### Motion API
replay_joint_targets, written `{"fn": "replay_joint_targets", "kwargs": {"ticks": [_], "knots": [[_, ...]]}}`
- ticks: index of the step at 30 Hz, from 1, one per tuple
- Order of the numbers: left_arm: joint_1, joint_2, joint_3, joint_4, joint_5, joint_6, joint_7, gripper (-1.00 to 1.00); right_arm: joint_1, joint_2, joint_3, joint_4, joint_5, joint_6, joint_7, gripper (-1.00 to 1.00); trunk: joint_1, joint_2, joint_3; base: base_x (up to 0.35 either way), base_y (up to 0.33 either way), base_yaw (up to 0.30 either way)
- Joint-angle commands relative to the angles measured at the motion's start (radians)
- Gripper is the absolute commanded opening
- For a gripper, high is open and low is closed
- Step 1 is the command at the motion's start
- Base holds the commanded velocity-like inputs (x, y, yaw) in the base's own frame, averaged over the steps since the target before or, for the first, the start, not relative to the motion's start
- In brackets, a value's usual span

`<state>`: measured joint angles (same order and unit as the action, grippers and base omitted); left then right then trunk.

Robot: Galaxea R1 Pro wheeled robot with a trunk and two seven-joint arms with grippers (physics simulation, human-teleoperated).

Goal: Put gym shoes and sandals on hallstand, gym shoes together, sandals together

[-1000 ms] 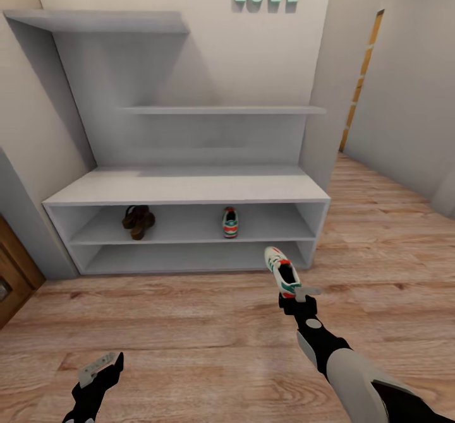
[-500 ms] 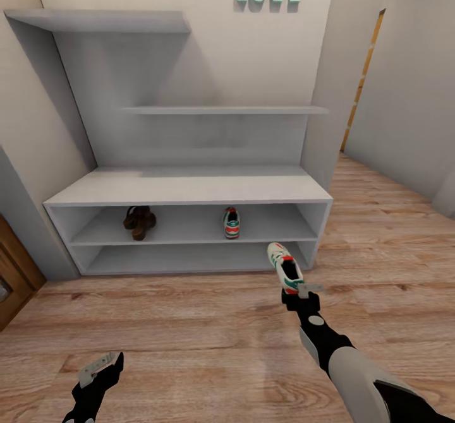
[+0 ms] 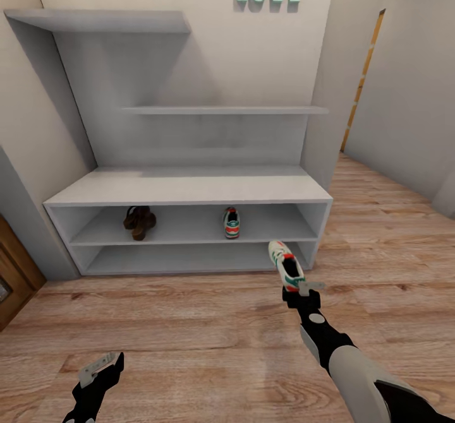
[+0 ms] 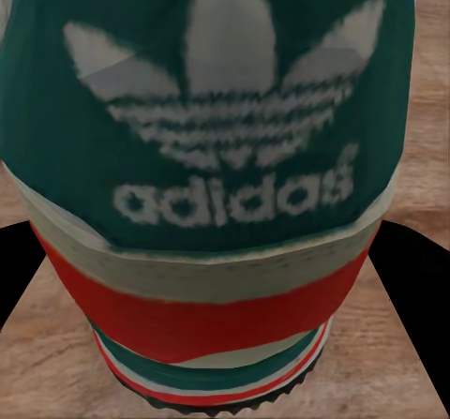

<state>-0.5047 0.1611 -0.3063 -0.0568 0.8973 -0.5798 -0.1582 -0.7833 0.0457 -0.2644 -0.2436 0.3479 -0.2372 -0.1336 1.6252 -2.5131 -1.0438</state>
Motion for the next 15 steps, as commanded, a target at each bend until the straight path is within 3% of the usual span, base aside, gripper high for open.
{"fn": "replay_joint_targets", "kwargs": {"ticks": [1, 15], "knots": [[0.000, 0.000, 0.000, 0.000, 0.000, 0.000, 0.000, 1.00, 0.000, 0.000, 0.000, -0.004, 0.000, 0.000, 0.001, -1.00, 0.000, 0.000, 0.000, 0.000, 0.000, 0.000], [0.000, 0.000, 0.000, 0.000, 0.000, 0.000, 0.000, 1.00, -0.033, 0.009, 0.000, -0.062, -0.001, 0.080, -0.002, -1.00, 0.000, 0.000, 0.000, 0.000, 0.000, 0.000]]}}
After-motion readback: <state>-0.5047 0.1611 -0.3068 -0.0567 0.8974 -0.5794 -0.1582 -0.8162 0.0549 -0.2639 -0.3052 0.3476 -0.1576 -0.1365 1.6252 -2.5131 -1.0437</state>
